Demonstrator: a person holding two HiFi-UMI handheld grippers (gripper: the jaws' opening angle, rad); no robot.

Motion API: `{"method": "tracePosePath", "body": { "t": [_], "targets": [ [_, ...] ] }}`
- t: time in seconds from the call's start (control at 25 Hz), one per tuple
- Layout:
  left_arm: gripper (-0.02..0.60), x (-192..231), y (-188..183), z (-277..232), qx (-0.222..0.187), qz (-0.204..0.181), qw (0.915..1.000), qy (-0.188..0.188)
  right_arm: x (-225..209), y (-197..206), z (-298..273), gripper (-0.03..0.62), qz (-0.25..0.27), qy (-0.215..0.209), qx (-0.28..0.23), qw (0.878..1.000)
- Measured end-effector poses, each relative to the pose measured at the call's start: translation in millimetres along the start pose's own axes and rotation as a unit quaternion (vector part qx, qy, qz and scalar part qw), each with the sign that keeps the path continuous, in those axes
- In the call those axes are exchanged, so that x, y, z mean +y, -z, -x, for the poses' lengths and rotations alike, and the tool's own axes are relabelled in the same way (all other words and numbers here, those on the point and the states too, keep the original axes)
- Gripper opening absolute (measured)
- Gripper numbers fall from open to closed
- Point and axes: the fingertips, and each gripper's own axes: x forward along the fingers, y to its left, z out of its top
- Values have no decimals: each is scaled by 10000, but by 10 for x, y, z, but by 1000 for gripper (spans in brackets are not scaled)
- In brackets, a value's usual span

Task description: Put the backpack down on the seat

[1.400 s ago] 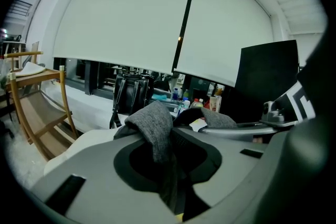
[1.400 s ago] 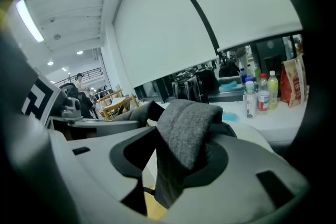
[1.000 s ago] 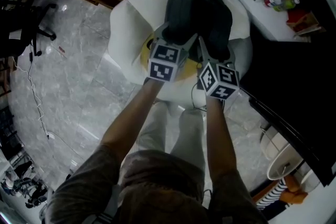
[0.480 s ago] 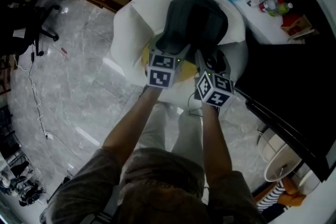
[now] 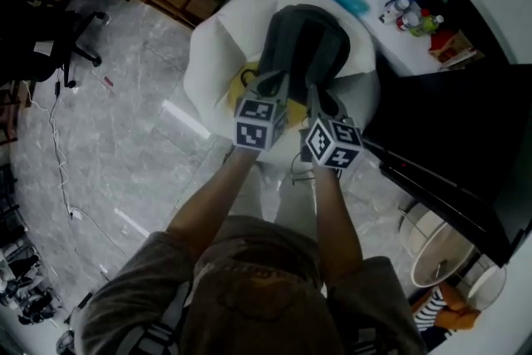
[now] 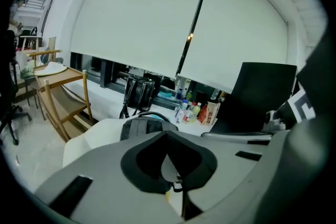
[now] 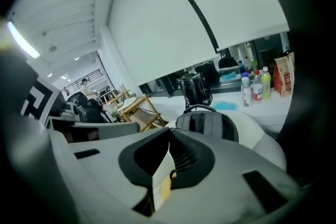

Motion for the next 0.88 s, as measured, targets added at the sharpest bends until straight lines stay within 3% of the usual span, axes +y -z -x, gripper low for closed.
{"method": "tracePosePath", "body": {
  "t": [0.2, 0.52, 0.88],
  "targets": [
    [0, -286, -93, 362, 215, 131, 9996, 140, 283, -123, 367, 0, -76, -339, 43, 9994],
    [0, -770, -335, 1100, 179, 379, 9959, 805, 689, -261, 1117, 0, -248, -996, 179, 9946],
    [-2, -1278, -737, 2009, -262, -221, 9875, 1539, 1373, -812, 2080, 0, 493, -2157, -363, 9745]
  ]
}}
